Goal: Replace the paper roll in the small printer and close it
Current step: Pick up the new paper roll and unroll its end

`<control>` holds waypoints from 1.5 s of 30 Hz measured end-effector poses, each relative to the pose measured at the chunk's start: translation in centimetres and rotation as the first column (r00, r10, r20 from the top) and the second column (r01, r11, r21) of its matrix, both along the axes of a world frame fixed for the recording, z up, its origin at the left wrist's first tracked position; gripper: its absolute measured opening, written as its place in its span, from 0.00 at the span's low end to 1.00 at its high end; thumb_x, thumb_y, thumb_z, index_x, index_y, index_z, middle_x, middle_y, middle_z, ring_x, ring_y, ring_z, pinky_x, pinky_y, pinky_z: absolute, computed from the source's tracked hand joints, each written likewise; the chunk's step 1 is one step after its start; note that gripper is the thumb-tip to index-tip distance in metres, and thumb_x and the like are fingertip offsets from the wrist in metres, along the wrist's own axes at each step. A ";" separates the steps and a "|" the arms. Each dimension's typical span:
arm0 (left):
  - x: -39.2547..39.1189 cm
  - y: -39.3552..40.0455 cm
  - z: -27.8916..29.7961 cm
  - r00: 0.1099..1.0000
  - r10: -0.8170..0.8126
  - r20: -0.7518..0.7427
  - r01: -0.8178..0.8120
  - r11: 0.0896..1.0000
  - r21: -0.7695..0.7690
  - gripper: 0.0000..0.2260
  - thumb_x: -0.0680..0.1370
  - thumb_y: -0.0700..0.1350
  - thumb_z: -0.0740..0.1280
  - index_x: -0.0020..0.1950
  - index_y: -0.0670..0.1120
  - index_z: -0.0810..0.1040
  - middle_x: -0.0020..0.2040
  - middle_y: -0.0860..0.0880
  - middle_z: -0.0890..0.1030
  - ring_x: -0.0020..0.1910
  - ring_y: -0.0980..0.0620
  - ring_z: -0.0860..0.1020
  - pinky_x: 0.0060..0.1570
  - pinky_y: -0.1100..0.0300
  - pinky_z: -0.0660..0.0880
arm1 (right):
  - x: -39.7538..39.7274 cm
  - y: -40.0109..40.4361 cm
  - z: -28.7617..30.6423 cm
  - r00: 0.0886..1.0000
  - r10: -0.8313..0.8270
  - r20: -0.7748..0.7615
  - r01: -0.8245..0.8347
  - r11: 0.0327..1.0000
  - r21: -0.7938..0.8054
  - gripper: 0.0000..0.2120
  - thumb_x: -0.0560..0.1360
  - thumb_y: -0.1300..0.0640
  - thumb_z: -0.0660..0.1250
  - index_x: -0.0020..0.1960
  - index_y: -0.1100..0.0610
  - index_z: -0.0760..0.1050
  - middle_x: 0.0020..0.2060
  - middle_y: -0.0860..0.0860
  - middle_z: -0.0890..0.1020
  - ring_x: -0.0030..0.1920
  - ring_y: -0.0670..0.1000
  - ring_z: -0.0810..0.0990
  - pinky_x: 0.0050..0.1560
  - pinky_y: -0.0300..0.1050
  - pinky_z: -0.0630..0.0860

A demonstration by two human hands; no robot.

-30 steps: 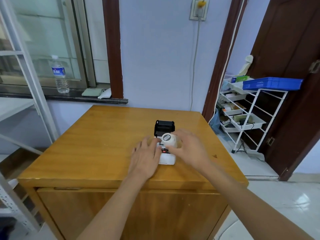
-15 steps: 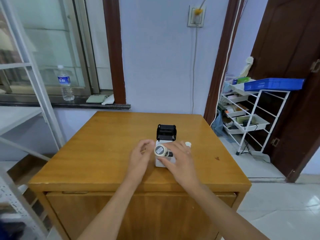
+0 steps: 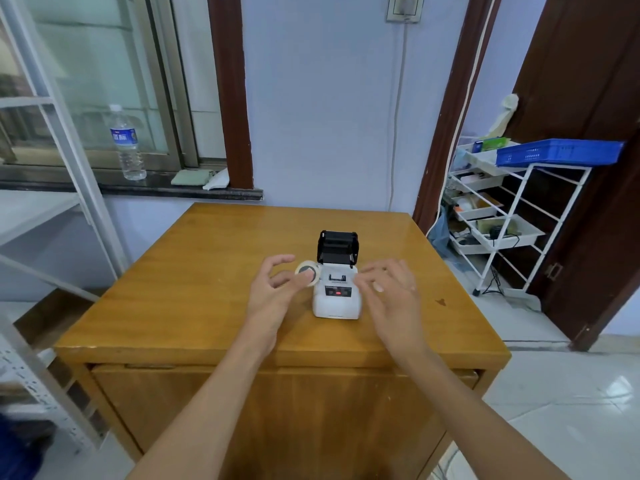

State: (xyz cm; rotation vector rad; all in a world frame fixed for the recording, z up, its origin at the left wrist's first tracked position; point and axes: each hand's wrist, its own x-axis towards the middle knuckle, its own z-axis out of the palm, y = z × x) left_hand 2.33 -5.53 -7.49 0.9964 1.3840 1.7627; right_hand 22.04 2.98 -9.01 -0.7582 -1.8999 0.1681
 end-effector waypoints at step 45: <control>1.4 -4.1 12.6 0.735 -0.676 0.059 0.659 0.690 -0.298 0.25 0.72 0.46 0.79 0.68 0.51 0.82 0.67 0.34 0.81 0.59 0.42 0.78 0.61 0.52 0.77 | 3.6 -7.3 14.6 0.803 0.379 0.460 -0.284 0.922 -0.265 0.15 0.71 0.51 0.78 0.55 0.46 0.78 0.44 0.28 0.75 0.52 0.32 0.73 0.51 0.36 0.71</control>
